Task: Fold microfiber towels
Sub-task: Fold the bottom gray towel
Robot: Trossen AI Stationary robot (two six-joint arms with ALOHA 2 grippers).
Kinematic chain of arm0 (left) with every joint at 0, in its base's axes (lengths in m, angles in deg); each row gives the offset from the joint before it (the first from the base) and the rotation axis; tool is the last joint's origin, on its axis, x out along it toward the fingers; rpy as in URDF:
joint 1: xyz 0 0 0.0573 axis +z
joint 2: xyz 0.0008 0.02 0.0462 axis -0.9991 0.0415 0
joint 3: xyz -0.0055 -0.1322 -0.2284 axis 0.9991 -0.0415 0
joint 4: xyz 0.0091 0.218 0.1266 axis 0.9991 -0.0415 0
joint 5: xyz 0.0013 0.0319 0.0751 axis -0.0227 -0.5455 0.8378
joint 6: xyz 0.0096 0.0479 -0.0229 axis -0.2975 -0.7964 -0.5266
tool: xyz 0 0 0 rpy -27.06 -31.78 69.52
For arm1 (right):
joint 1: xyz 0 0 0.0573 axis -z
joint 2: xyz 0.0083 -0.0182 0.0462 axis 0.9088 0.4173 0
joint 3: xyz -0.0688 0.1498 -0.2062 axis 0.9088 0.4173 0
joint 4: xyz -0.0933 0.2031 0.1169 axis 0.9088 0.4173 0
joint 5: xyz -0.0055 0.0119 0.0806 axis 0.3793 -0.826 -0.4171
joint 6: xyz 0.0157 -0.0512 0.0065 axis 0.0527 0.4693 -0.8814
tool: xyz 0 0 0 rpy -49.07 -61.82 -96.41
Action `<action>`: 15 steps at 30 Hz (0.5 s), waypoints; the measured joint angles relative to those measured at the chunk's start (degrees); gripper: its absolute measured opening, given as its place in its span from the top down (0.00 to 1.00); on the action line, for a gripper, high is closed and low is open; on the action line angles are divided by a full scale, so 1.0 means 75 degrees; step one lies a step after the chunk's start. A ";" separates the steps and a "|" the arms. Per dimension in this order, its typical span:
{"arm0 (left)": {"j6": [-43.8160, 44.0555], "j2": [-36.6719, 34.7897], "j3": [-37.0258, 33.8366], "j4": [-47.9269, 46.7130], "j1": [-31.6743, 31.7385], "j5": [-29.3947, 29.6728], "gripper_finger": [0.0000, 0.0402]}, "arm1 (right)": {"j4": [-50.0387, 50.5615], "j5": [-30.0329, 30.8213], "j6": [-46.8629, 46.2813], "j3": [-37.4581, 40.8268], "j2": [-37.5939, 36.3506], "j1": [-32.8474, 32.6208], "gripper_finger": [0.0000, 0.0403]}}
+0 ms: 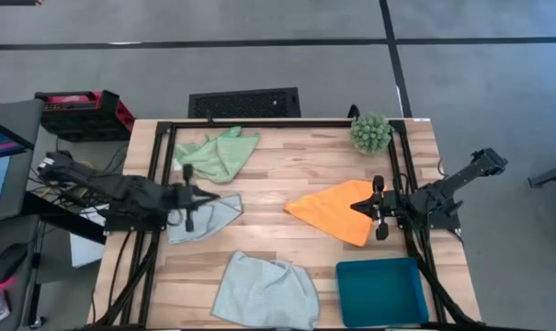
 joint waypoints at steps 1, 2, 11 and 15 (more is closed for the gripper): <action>0.0176 0.0389 0.0278 -0.0314 -0.0007 -0.0220 1.00 | 0.0000 0.0000 0.0000 0.0000 0.0001 0.0002 0.91; 0.0363 0.0775 0.0547 -0.0589 -0.0025 -0.0452 1.00 | -0.0002 0.0000 0.0000 0.0000 0.0000 0.0002 0.91; 0.1919 0.3384 0.2608 -0.2919 -0.0731 -0.1643 1.00 | 0.0000 0.0000 0.0000 0.0000 0.0000 0.0002 0.91; 0.2587 0.4167 0.3078 -0.3423 -0.1116 -0.1672 1.00 | -0.0003 0.0000 0.0000 0.0000 0.0000 0.0002 0.91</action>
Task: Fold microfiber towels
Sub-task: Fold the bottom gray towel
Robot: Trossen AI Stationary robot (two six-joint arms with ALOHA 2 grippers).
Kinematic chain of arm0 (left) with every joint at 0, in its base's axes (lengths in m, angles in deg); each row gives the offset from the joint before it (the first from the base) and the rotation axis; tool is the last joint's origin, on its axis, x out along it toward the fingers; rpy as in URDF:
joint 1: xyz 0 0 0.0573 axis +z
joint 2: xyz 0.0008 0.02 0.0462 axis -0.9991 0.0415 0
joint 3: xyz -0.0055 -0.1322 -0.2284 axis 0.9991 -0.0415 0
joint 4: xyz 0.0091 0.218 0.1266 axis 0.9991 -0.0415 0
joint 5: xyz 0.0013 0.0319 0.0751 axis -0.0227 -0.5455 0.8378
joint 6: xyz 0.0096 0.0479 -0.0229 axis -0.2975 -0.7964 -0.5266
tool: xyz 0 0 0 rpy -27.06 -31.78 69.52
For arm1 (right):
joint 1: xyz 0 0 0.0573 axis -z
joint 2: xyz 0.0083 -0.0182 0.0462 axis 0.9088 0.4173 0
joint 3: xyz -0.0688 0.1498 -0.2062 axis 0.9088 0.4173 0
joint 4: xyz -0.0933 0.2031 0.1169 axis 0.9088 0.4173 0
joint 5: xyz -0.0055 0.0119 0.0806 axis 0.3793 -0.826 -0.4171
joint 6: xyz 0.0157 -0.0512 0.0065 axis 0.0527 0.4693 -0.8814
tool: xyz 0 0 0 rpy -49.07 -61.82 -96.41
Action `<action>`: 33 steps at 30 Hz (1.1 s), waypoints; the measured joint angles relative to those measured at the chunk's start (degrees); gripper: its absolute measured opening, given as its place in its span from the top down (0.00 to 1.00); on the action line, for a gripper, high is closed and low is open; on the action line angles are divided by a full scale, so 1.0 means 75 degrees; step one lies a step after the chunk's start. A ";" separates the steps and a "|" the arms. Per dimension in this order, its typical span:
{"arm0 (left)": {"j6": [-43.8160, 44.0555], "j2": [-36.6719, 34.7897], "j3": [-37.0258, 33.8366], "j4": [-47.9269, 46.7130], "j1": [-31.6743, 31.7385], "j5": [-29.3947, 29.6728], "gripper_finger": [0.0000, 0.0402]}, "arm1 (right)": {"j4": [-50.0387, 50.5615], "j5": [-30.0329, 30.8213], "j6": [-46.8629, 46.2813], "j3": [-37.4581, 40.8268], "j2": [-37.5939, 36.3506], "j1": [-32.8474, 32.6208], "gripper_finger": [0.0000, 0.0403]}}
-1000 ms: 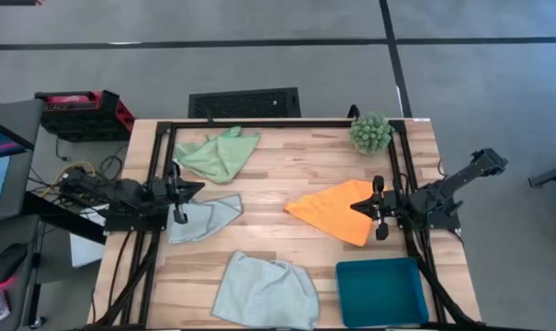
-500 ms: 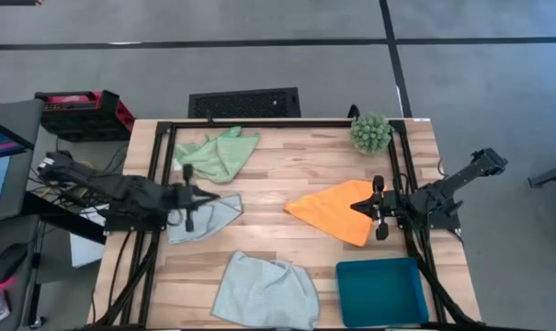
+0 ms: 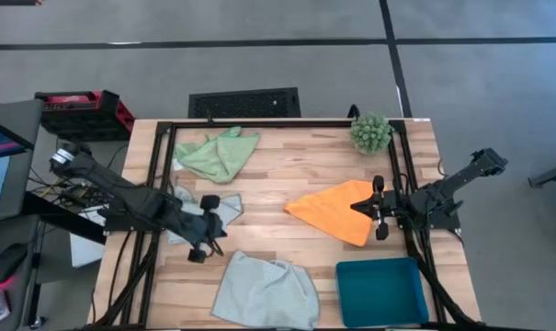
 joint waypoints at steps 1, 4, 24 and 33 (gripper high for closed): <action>0.0074 0.0144 0.0058 0.0018 -0.0099 -0.0018 1.00 | 0.0003 0.0000 0.0000 0.0000 0.0000 -0.0001 0.91; 0.0127 0.0555 0.0212 0.0014 -0.0419 -0.0095 1.00 | 0.0003 0.0001 0.0000 0.0000 0.0001 0.0000 0.91; 0.3827 0.1180 0.0324 -0.0321 -0.0701 -0.0617 0.97 | 0.0003 0.0000 0.0000 0.0000 0.0000 -0.0002 0.91; 0.5806 0.1180 0.0012 -0.0371 -0.0564 -0.1394 0.76 | 0.0002 0.0003 0.0000 0.0000 0.0000 -0.0003 0.91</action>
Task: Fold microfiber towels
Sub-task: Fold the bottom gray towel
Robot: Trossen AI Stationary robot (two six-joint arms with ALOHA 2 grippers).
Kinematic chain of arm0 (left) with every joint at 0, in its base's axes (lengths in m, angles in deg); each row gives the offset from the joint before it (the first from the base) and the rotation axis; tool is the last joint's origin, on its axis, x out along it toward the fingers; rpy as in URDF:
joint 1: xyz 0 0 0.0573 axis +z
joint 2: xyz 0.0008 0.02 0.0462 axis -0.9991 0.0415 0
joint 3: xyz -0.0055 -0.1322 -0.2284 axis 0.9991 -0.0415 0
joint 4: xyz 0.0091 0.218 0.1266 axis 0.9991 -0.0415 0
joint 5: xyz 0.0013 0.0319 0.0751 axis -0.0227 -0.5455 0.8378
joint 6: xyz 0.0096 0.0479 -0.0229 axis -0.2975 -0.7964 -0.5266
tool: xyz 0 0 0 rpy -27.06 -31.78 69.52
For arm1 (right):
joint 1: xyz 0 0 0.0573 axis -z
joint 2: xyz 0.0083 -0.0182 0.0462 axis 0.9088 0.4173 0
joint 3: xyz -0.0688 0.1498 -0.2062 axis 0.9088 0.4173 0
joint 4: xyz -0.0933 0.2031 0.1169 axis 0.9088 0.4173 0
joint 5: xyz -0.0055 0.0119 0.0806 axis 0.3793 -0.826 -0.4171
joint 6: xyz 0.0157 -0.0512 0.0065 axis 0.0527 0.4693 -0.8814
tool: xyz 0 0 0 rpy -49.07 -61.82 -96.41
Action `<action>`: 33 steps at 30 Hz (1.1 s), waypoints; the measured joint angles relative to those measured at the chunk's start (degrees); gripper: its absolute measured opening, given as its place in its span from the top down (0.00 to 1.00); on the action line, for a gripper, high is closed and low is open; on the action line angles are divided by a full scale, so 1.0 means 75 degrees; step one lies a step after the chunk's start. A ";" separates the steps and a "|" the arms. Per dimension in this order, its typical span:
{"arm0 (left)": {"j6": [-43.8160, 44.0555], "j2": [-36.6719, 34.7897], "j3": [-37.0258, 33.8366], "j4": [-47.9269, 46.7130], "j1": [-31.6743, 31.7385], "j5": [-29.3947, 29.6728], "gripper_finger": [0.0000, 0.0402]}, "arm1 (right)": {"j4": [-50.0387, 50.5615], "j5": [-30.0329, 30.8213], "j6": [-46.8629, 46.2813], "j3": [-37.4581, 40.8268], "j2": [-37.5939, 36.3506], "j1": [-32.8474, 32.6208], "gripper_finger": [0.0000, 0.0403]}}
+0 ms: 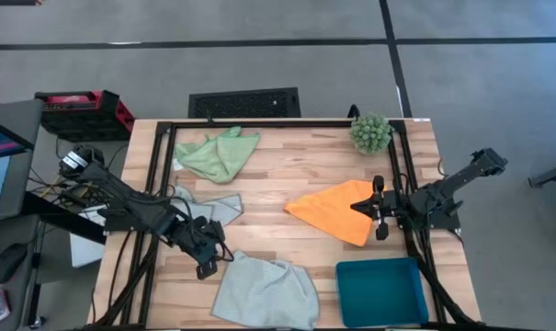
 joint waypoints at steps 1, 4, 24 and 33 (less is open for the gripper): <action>0.0232 0.0000 -0.0081 0.0058 0.0003 -0.0010 0.74 | 0.0001 -0.0003 0.0000 0.0000 0.0000 0.0000 0.91; 0.0797 0.0000 -0.0360 0.0399 0.0103 -0.0002 0.70 | 0.0001 -0.0003 0.0000 0.0000 0.0000 0.0000 0.91; 0.0192 0.2435 -0.1009 0.3154 0.1065 -0.0926 0.68 | -0.0002 -0.0003 -0.0001 0.0000 0.0000 -0.0003 0.91; -0.0623 0.1936 -0.1024 0.3378 0.1240 -0.1037 0.68 | -0.0002 -0.0003 0.0000 0.0000 0.0000 -0.0003 0.91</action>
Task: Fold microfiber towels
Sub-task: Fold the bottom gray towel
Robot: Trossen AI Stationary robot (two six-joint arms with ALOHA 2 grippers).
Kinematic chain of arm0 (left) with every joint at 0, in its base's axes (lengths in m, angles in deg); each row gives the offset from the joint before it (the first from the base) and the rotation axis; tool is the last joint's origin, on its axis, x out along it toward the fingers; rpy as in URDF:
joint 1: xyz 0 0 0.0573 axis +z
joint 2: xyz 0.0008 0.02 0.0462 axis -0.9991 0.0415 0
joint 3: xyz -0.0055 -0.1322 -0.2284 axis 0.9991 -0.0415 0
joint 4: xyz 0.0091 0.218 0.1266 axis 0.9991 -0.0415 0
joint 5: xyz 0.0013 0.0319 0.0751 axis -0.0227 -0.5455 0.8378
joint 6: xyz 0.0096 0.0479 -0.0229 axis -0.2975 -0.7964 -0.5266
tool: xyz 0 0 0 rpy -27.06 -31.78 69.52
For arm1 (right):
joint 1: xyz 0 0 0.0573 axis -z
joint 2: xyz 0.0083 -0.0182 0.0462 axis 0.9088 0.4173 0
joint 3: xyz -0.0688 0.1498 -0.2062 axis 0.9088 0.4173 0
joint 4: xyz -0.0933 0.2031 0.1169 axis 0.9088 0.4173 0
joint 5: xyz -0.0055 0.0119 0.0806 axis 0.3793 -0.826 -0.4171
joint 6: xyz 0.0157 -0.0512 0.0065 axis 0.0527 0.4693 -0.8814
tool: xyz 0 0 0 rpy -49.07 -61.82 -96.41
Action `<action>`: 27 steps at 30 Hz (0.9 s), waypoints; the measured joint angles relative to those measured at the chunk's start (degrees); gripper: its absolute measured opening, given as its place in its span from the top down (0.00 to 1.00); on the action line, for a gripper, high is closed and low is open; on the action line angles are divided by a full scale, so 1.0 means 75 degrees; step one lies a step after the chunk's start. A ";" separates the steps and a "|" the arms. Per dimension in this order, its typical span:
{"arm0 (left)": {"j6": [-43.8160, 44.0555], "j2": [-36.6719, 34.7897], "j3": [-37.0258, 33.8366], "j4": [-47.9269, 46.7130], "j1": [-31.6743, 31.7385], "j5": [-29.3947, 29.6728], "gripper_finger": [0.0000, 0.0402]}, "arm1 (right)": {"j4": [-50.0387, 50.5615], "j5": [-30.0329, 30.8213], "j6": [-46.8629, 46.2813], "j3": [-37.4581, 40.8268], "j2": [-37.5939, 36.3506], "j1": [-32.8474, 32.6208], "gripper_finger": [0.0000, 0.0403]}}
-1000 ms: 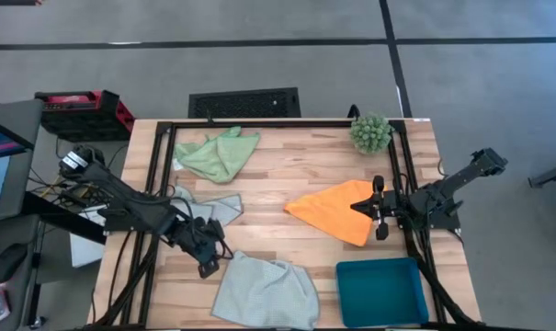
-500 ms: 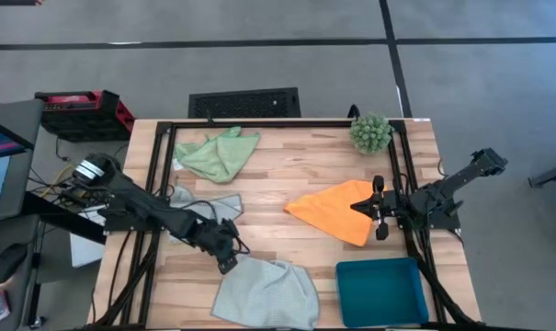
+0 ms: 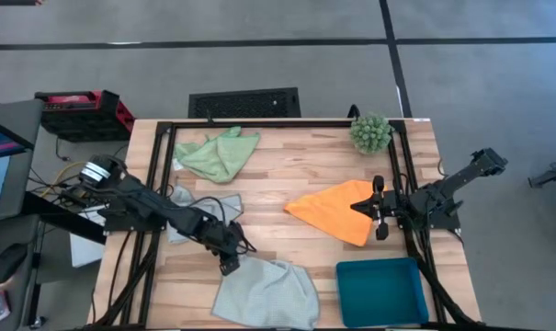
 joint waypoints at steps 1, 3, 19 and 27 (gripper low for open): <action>-0.0112 -0.0030 0.0006 0.0082 0.0025 0.0011 0.68 | 0.0000 0.0000 -0.0001 0.0000 0.0001 0.0000 0.91; -0.0307 -0.0008 0.0007 0.0108 0.0069 0.0016 0.68 | 0.0000 0.0000 0.0000 0.0000 0.0000 0.0000 0.91; -0.1333 0.0250 -0.0002 0.0781 0.0503 -0.1358 0.68 | 0.0000 0.0000 0.0000 0.0000 0.0000 0.0000 0.91; -0.1288 0.0302 -0.0002 0.0946 0.0520 -0.0780 0.68 | 0.0000 0.0001 0.0000 0.0000 0.0000 0.0000 0.91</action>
